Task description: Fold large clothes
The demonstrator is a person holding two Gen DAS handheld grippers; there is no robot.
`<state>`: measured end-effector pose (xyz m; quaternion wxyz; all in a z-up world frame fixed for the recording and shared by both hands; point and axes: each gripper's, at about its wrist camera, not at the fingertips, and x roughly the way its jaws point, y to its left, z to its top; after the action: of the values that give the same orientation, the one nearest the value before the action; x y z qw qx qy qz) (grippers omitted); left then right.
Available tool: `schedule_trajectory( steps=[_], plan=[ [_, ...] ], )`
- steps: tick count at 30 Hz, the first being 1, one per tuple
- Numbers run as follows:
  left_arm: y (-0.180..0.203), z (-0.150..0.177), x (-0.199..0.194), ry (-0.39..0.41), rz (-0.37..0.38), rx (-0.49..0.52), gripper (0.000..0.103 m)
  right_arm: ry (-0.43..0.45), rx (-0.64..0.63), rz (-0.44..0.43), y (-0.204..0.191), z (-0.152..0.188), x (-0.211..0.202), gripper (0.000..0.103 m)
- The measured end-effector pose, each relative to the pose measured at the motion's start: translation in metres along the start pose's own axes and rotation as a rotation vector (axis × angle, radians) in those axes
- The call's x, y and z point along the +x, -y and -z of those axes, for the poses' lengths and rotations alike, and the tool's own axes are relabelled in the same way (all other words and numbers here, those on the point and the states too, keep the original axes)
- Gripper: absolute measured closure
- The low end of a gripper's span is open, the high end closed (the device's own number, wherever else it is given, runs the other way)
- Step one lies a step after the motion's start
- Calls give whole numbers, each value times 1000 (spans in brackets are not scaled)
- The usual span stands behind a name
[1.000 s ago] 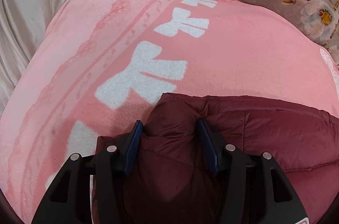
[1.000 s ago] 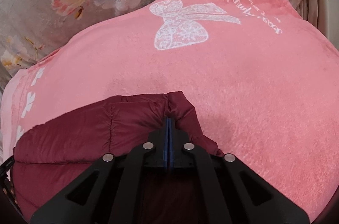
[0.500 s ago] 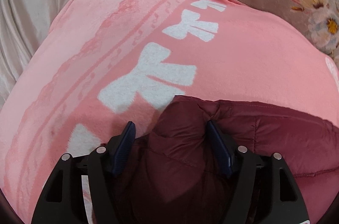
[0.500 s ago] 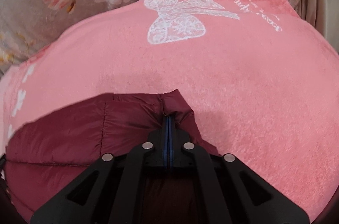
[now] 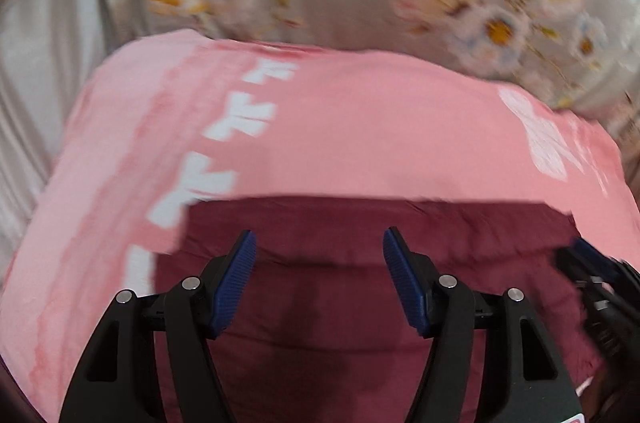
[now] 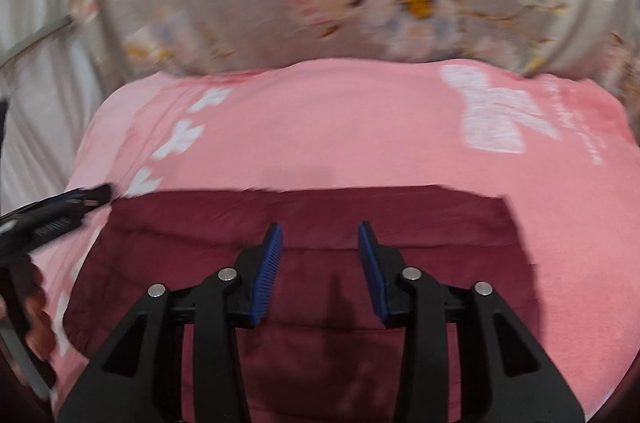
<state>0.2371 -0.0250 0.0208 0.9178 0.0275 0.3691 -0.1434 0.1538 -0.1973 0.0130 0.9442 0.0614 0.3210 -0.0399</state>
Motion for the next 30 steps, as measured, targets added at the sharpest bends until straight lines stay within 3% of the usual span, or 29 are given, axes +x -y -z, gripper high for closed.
schedule_trajectory(
  steps=[1, 3, 6, 14, 30],
  plan=[
    [11, 5, 9, -16, -4, 14, 47, -12, -15, 8, -7, 2, 7, 75],
    [24, 14, 28, -53, -19, 16, 65, -53, -10, -7, -13, 6, 23, 90],
    [34, 26, 58, -115, -4, 4, 73, -110, 10, -1, -6, 15, 50, 93],
    [48, 43, 79, -55, -77, 66, 73, -136, 54, -1, 7, 32, 80, 97],
    [48, 45, 89, -21, -87, 59, 72, -105, 70, 13, 8, 37, 88, 97]
  ],
)
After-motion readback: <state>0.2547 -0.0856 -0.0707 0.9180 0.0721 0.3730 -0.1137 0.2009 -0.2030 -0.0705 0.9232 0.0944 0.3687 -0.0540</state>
